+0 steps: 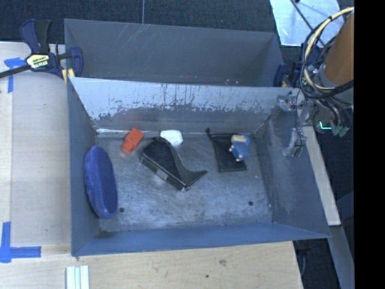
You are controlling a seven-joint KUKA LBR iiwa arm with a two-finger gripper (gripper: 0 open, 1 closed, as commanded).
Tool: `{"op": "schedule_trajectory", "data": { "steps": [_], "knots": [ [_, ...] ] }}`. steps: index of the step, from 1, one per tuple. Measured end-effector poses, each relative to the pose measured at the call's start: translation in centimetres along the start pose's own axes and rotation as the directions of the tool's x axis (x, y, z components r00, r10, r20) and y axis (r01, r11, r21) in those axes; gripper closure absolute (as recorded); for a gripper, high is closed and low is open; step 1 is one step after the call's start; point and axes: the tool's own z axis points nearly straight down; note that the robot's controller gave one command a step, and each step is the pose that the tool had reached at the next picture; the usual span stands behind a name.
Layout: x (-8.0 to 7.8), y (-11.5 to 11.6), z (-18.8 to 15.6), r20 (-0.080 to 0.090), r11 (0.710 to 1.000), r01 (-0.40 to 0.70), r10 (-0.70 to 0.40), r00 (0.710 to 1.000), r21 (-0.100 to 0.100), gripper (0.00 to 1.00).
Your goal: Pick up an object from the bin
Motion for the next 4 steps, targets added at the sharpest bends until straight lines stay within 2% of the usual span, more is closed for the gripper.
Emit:
{"op": "schedule_trajectory", "data": {
  "steps": [1, 2, 3, 4],
  "knots": [
    [-0.2, 5.3, 11.1, -0.001, 0.995, -0.099, 0.099, 0.995, -0.001, 0.0],
    [0.2, 4.3, 15.7, 0.016, 0.997, -0.078, 0.078, 0.997, 0.0, 0.0],
    [0.1, 4.4, 15.3, 0.019, 0.997, -0.075, 0.075, 0.997, -0.001, 1.0],
    [-2.8, 3.0, -3.7, 0.018, 0.997, -0.083, 0.083, 0.996, 0.001, 1.0]
  ]
}}
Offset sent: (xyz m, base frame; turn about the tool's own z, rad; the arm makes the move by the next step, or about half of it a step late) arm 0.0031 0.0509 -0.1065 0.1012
